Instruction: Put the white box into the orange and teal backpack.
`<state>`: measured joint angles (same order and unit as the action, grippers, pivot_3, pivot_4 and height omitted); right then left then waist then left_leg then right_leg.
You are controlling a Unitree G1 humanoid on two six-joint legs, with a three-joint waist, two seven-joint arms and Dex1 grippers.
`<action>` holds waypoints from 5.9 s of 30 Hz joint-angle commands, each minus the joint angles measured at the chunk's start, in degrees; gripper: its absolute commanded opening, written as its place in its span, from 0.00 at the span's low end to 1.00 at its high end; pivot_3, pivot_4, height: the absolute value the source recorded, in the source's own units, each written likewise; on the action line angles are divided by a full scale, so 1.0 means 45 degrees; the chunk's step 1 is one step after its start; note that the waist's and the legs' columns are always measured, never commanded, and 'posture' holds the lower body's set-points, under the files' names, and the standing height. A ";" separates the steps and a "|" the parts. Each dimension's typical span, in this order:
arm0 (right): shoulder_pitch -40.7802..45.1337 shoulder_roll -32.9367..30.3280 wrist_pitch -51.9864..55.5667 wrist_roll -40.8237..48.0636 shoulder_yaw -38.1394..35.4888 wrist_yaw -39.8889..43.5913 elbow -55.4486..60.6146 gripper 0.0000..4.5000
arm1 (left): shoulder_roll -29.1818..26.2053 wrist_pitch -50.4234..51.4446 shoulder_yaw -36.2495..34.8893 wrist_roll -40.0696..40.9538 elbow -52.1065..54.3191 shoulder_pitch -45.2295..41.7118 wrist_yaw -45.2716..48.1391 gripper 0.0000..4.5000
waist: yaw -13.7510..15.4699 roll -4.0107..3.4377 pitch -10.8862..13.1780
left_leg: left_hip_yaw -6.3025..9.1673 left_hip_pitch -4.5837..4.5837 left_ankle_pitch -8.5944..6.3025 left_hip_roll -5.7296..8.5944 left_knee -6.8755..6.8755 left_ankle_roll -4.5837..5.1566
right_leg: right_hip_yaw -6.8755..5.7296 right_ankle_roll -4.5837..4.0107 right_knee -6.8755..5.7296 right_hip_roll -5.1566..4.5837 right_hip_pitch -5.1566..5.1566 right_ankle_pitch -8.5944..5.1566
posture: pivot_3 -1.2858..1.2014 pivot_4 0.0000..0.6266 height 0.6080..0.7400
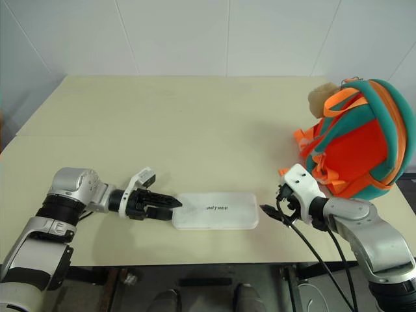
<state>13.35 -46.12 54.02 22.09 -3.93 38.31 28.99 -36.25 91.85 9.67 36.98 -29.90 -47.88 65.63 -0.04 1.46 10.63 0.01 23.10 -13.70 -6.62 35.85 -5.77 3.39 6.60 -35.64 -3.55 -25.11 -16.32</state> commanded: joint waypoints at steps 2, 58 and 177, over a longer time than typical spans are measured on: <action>0.0166 0.0093 0.0039 0.0150 -0.0044 -0.0166 0.0392 1.00 | 0.0359 0.0144 0.0015 0.0192 0.0238 0.0491 -0.0507 0.99 | -0.0015 -0.0001 0.0000 | 0.0000 -0.0004 0.0000 0.0000 0.0014 0.0001 | 0.0003 -0.0001 0.0000 0.0000 0.0009 0.0001 | 0.52 0.24 1.00; -0.0207 0.1120 0.0518 0.0773 -0.1710 -0.1307 0.1077 1.00 | 0.1549 -0.2324 -0.0439 -0.0017 0.0232 -0.0038 -0.1156 0.29 | -0.0023 0.0014 0.0004 | -0.0012 -0.0106 -0.0068 0.0009 -0.0062 -0.0025 | 0.0006 -0.0065 0.0218 -0.0003 0.0146 0.0053 | 0.52 0.24 1.00; 0.3140 -0.1491 -0.4584 0.4995 -0.1521 0.5796 -0.0600 0.00 | -0.1857 -1.3113 -0.7242 -0.0466 -0.3578 -0.2817 0.5793 0.27 | -0.0267 0.0004 0.0039 | -0.0074 0.0033 -0.0089 -0.0003 0.0041 0.0004 | 0.0054 0.0214 -0.0031 0.0011 -0.0076 0.0135 | 0.52 0.24 1.00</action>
<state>27.72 -52.42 34.13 44.28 -8.92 64.43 26.41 -42.97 31.10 -23.02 32.35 -49.93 -60.73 86.04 -1.25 1.47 10.80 -0.32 23.25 -14.10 -6.64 36.04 -5.75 3.66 7.56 -35.80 -3.51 -25.45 -15.71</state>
